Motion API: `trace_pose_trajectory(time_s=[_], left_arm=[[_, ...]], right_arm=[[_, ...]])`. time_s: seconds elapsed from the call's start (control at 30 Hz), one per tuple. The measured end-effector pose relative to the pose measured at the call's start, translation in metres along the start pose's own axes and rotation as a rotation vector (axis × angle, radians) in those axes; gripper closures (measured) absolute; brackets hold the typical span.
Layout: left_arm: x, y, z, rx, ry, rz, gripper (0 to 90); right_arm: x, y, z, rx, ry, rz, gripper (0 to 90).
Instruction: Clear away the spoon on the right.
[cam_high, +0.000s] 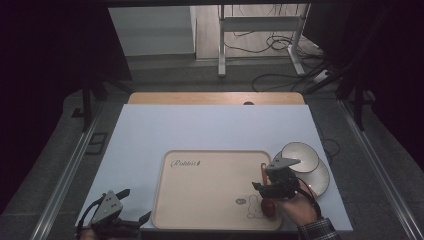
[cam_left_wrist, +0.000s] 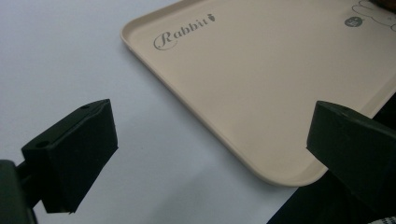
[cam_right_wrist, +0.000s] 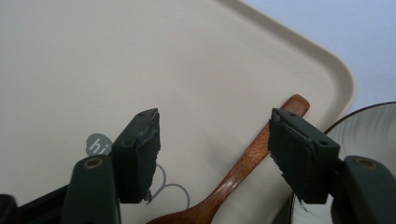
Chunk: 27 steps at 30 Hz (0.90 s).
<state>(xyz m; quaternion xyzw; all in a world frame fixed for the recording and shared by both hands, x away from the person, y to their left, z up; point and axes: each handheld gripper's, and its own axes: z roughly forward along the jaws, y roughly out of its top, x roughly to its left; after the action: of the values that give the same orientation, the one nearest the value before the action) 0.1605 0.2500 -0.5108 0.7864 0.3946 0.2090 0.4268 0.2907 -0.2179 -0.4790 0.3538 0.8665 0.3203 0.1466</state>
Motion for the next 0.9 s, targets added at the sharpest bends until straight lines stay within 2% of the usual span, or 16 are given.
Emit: trace_pose_trajectory(time_s=[0.27,0.9], left_arm=[[0.0,0.0,0.0,0.0,0.0,-0.001,1.4],[0.0,0.0,0.001,0.005,0.001,0.0,1.4]], right_arm=[[0.002,-0.005,-0.006,-0.029,0.007,-0.012,26.3],[0.004,-0.023,-0.027,-0.099,-0.028,-0.023,11.0]])
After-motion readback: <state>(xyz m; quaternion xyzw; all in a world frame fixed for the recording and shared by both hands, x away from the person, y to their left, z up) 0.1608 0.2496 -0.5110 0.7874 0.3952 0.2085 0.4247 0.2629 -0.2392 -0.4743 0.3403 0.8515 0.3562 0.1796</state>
